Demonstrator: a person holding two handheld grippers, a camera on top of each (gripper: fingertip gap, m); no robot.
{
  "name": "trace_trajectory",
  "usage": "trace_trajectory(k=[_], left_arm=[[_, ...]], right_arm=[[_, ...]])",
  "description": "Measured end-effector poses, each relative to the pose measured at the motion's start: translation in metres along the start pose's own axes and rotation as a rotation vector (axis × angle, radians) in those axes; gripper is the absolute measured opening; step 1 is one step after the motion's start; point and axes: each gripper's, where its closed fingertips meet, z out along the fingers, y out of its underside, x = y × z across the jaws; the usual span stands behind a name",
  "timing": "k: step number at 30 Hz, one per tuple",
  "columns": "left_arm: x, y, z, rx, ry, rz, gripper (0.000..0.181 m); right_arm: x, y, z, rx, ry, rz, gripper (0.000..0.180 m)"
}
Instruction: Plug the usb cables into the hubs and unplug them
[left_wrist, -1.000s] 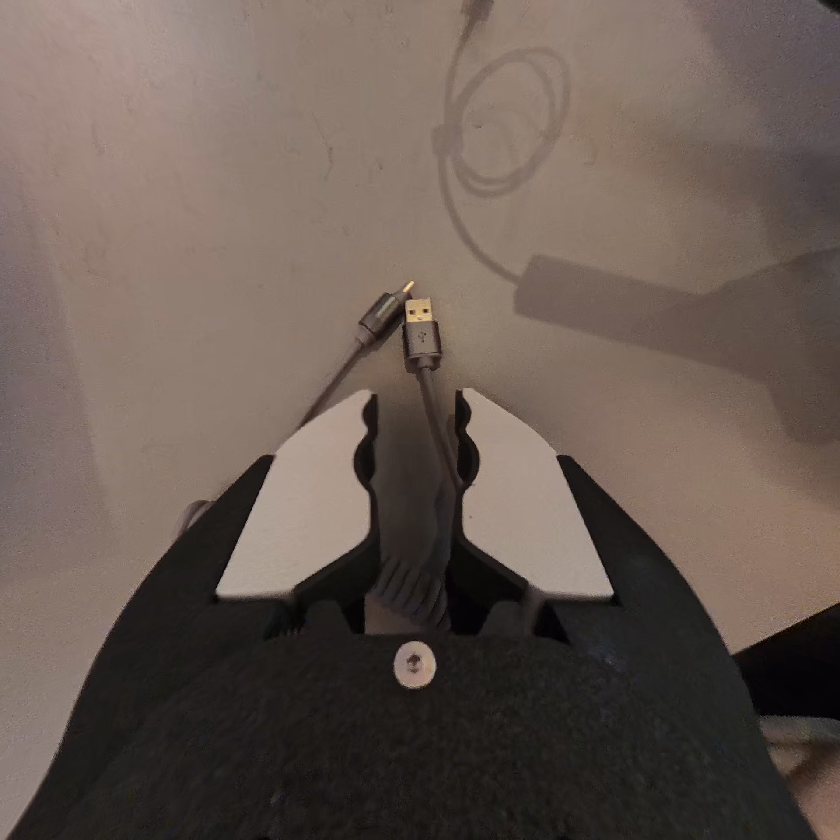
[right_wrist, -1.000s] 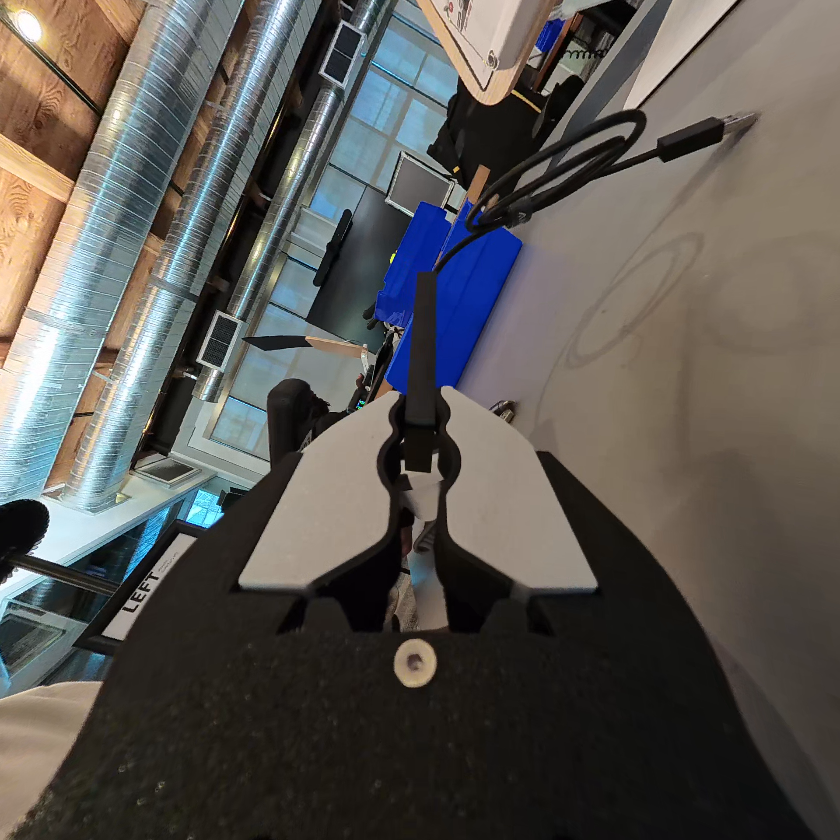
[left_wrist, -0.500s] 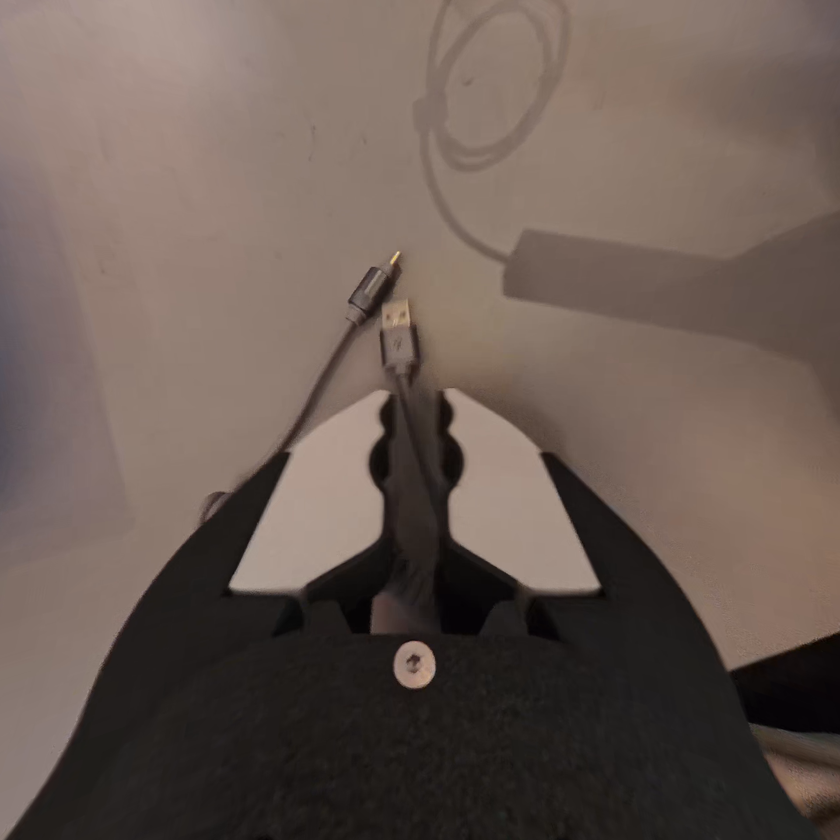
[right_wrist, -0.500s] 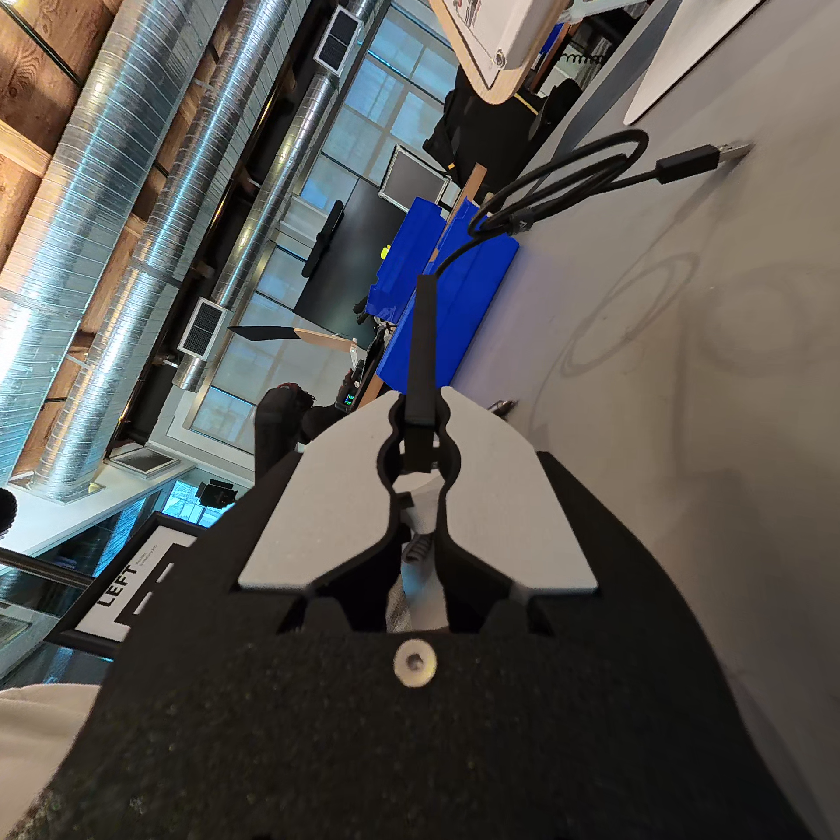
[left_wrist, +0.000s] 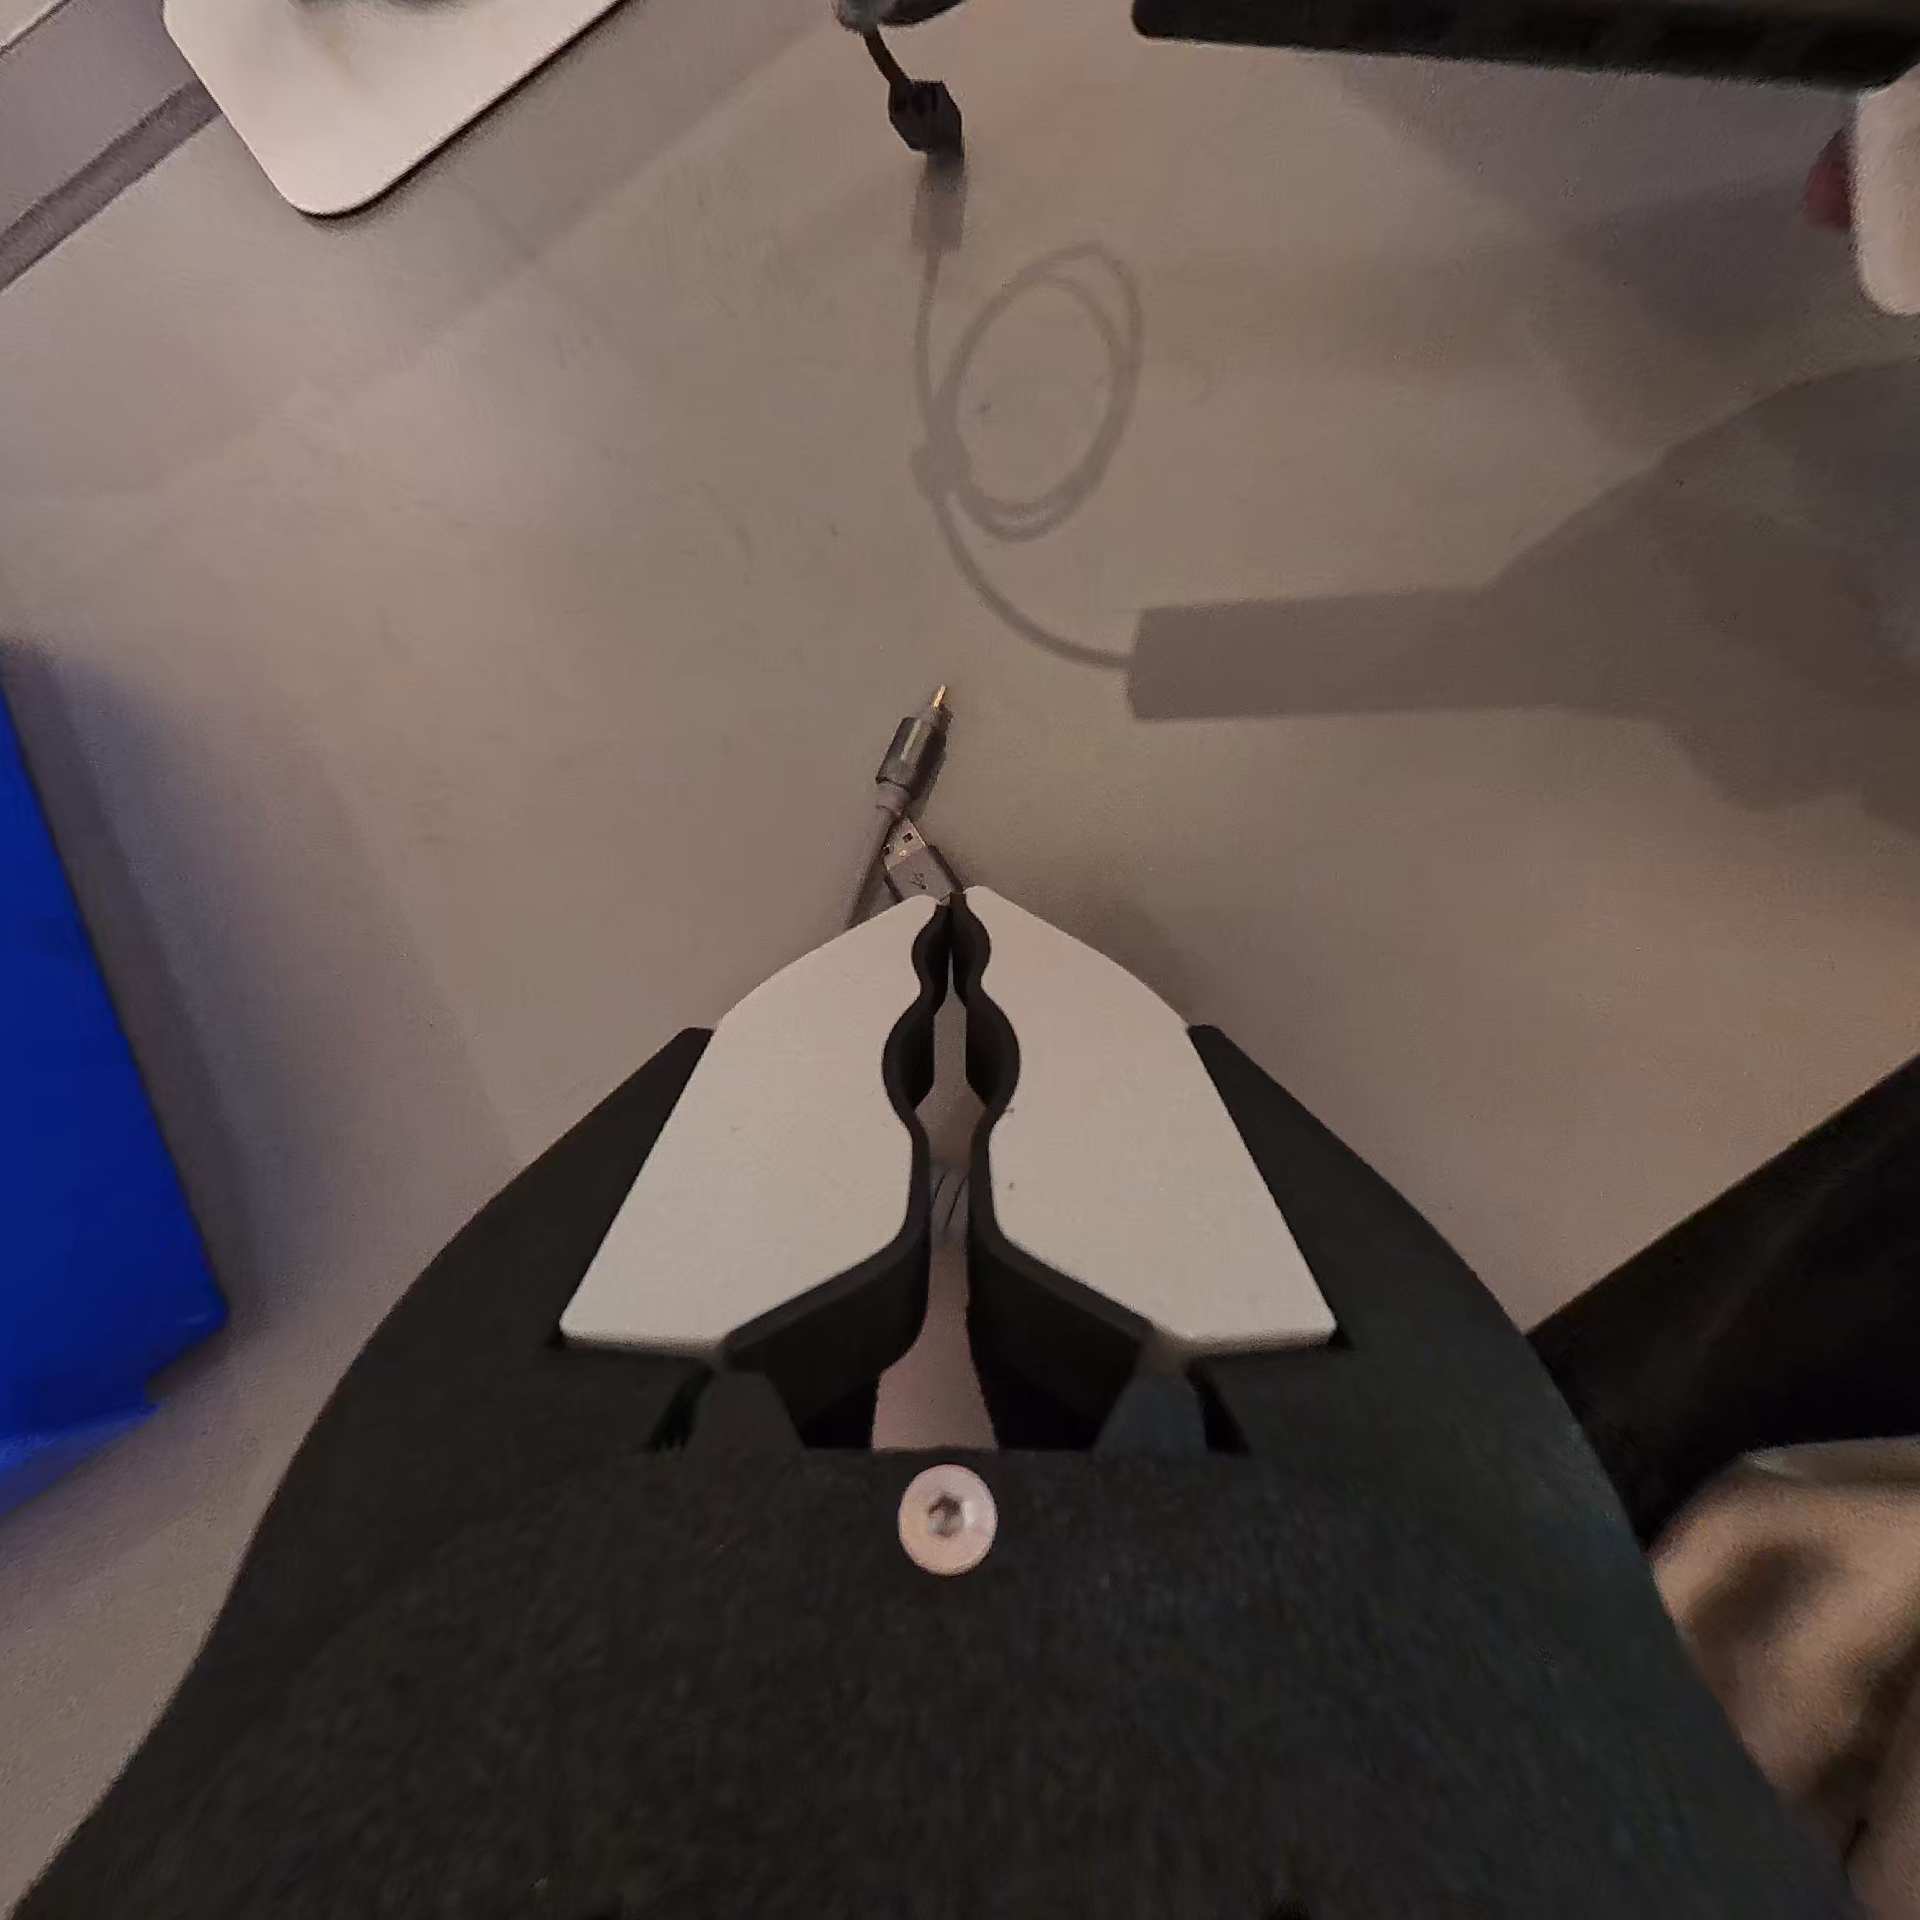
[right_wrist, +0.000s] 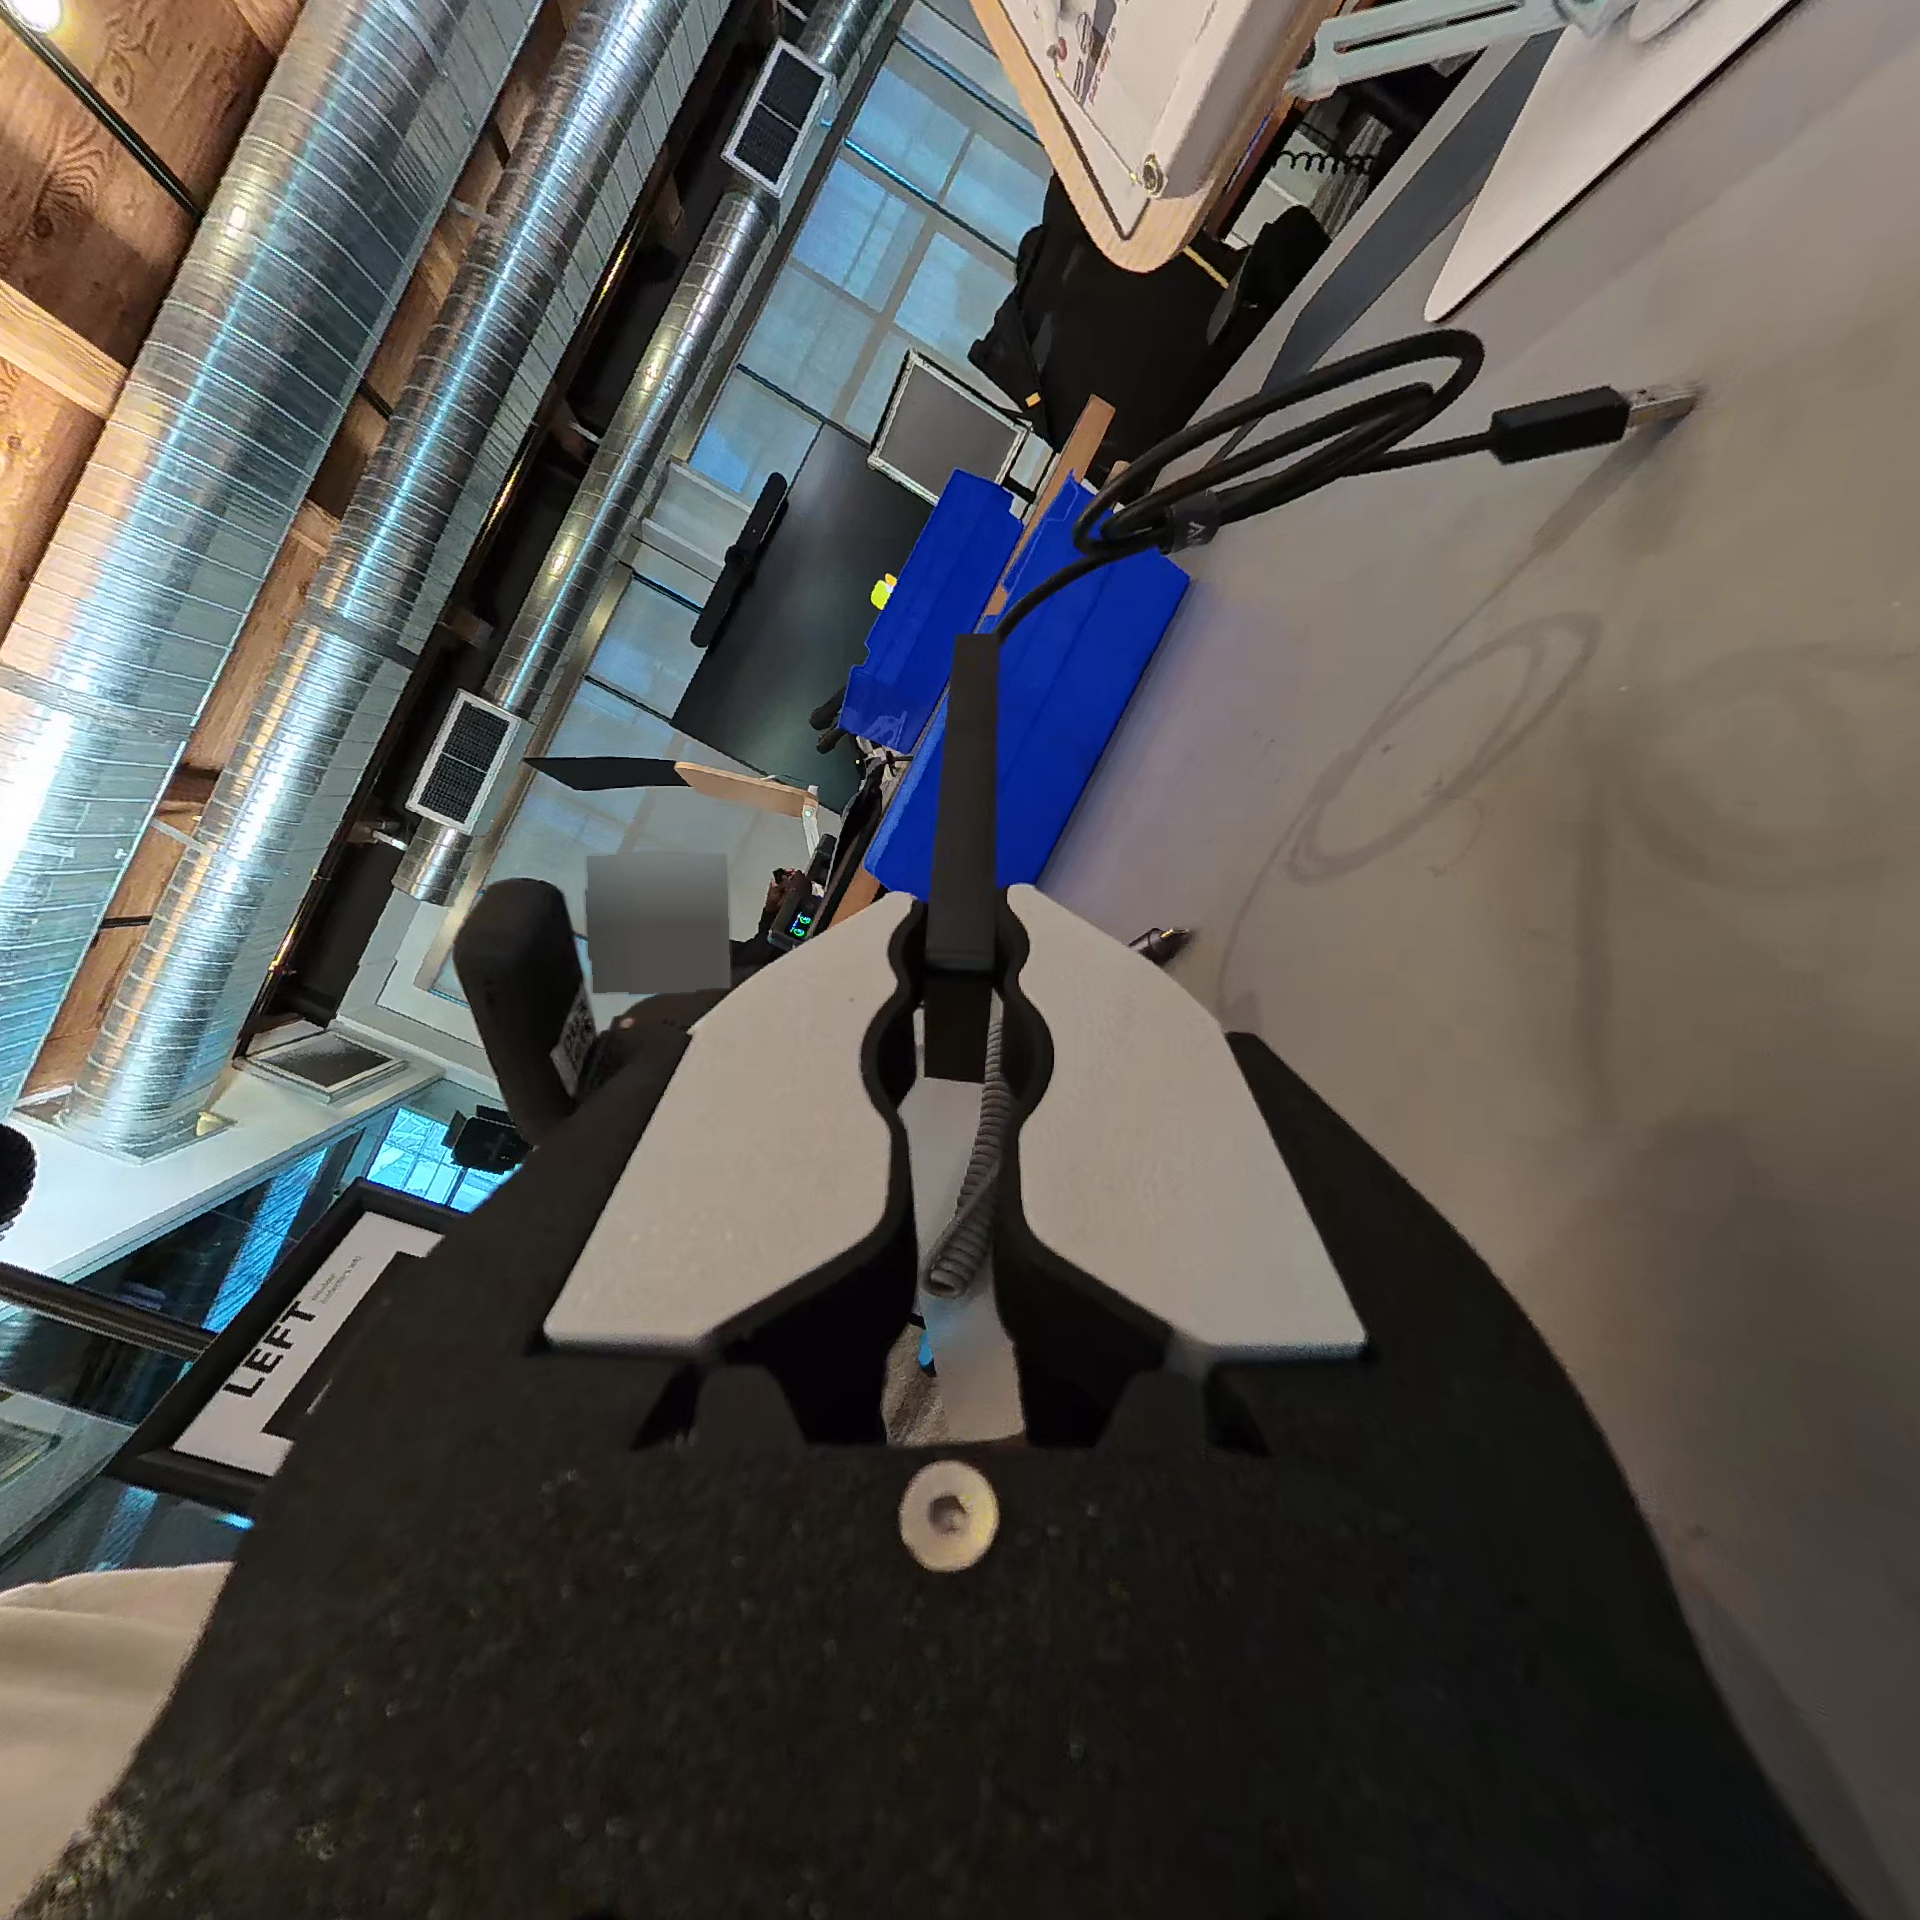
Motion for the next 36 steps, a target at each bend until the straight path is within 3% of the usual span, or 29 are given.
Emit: trace_trajectory(k=[1, 5, 8, 10, 20, 23, 25, 26, 36], left_arm=[[-0.001, 0.000, -0.002, 0.003, 0.000, -0.022, 0.000], [0.007, 0.002, 0.002, 0.004, 0.018, -0.202, 0.023], [0.003, 0.012, 0.017, -0.065, -0.053, -0.314, 0.059], [0.010, 0.016, 0.026, -0.101, -0.047, -0.356, 0.066], [0.013, 0.035, 0.041, -0.142, -0.208, -0.329, 0.061], [0.006, 0.039, 0.038, -0.150, -0.249, -0.324, 0.038], [0.004, 0.039, 0.036, -0.148, -0.259, -0.301, 0.007], [0.006, 0.039, 0.036, -0.146, -0.245, -0.280, 0.004], [0.011, 0.026, 0.022, -0.061, -0.162, -0.181, 0.003]], right_arm=[[0.000, 0.000, 0.000, 0.001, 0.001, -0.003, 0.011], [-0.001, -0.001, -0.001, -0.001, 0.002, -0.010, 0.011], [0.000, 0.000, 0.000, -0.006, 0.000, -0.010, 0.011], [0.000, 0.002, 0.001, -0.012, -0.002, -0.009, 0.011], [0.000, 0.004, 0.002, -0.027, -0.011, -0.009, 0.011], [-0.001, 0.004, 0.001, -0.029, -0.013, -0.013, 0.011], [-0.001, 0.004, 0.001, -0.028, -0.014, -0.013, 0.011], [-0.001, 0.004, 0.001, -0.029, -0.014, -0.014, 0.011], [-0.003, 0.002, -0.001, -0.022, -0.012, -0.021, 0.011]])
